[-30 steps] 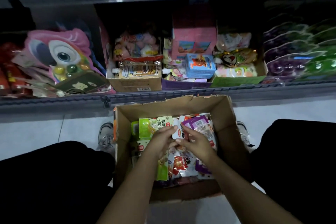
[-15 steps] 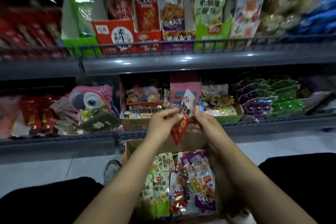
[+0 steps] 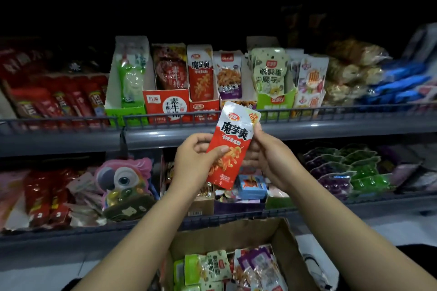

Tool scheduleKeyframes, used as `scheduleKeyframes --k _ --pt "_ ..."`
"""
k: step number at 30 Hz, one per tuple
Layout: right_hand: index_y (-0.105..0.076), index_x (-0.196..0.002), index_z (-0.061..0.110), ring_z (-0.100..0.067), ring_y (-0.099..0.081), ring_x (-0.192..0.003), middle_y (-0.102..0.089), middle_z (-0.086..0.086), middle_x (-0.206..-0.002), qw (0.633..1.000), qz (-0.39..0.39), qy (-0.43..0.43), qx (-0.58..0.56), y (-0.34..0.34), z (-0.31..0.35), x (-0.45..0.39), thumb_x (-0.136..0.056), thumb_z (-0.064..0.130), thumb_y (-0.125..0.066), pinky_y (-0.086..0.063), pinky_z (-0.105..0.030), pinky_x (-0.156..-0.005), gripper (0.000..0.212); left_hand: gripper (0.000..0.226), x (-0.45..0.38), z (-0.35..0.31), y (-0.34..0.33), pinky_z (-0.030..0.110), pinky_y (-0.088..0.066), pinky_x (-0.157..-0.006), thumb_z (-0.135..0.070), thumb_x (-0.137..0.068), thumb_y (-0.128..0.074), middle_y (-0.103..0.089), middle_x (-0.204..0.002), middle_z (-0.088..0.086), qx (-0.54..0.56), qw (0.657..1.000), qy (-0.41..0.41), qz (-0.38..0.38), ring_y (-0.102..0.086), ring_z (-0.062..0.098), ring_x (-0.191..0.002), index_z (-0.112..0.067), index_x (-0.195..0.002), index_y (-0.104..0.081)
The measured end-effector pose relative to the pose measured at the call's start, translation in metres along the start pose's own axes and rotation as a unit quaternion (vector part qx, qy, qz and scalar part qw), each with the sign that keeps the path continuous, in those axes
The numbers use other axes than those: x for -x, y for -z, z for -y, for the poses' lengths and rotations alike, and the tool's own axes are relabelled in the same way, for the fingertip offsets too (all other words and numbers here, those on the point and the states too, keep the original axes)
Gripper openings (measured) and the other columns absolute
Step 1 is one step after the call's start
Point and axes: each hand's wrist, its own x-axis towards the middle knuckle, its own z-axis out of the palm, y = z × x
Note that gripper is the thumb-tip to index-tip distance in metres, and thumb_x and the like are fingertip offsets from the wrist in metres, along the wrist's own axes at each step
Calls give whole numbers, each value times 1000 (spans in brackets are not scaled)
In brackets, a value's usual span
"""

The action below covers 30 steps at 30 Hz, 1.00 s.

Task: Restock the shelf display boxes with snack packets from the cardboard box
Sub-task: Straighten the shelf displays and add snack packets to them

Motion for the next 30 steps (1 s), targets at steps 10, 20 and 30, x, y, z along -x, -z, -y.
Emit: scheduleKeyframes --k 10,20,30 --pt "-64 -95 19 -11 -67 -76 -73 2 -86 982 -38 107 149 5 67 -61 -85 18 -66 -49 -22 -60 11 21 -51 -19 -5 22 -54 -66 -18 -77 -76 -70 -92 -4 19 998 -61 -18 -68 10 -83 -24 -91 -62" --pt "-57 -100 11 -1 -59 -63 -63 6 -81 950 -114 208 203 -19 148 -129 -88 14 -63 -40 -10 -43 14 33 -104 -1 26 38 2 -117 -27 -92 -54 -41 -142 2 -378 860 -318 -132 -23 15 -137 -20 -125 -58" --pt "-56 -95 16 -12 -62 -80 -63 2 -92 918 -111 168 343 -43 144 -210 -84 23 -69 -52 -26 -72 18 12 -119 6 36 51 -7 -113 -23 -77 -72 -56 -116 5 -483 789 -358 -131 -41 21 -119 -23 -88 -70"
